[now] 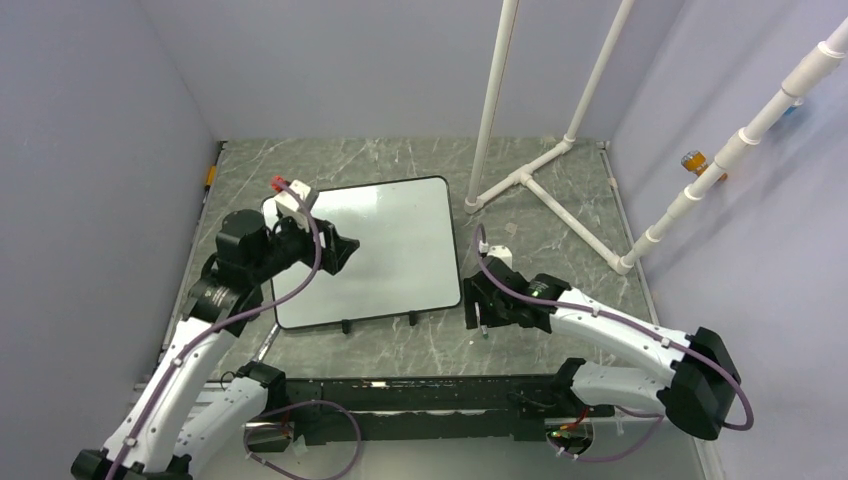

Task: Write a sentence on the whiteboard
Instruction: Pick up the whiteboard marker from the center of the board.

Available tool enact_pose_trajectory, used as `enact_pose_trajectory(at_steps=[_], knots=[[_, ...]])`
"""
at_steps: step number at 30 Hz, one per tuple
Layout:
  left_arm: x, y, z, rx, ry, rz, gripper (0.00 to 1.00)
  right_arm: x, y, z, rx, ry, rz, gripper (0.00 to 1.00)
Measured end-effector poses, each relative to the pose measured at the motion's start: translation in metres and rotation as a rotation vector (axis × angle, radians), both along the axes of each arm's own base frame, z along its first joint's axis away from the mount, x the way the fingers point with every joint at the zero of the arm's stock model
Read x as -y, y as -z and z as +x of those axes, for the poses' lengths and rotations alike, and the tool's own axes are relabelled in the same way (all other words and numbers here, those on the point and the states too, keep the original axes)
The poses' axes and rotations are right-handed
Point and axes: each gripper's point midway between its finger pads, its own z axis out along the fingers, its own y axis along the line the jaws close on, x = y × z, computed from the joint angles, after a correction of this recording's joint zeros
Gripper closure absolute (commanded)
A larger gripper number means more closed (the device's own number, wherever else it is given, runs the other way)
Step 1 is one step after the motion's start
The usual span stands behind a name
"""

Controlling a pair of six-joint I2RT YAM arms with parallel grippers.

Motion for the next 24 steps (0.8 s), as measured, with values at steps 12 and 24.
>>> enact_pose_trajectory(at_steps=[12,24], knots=[[-0.009,-0.005,-0.013,0.061,-0.026,-0.019,0.15,0.018,0.037,0.001,0.011,0.119,-0.076,0.41],[-0.007,-0.003,-0.016,0.06,-0.026,-0.023,0.16,0.008,0.067,0.009,-0.027,0.137,-0.123,0.58]])
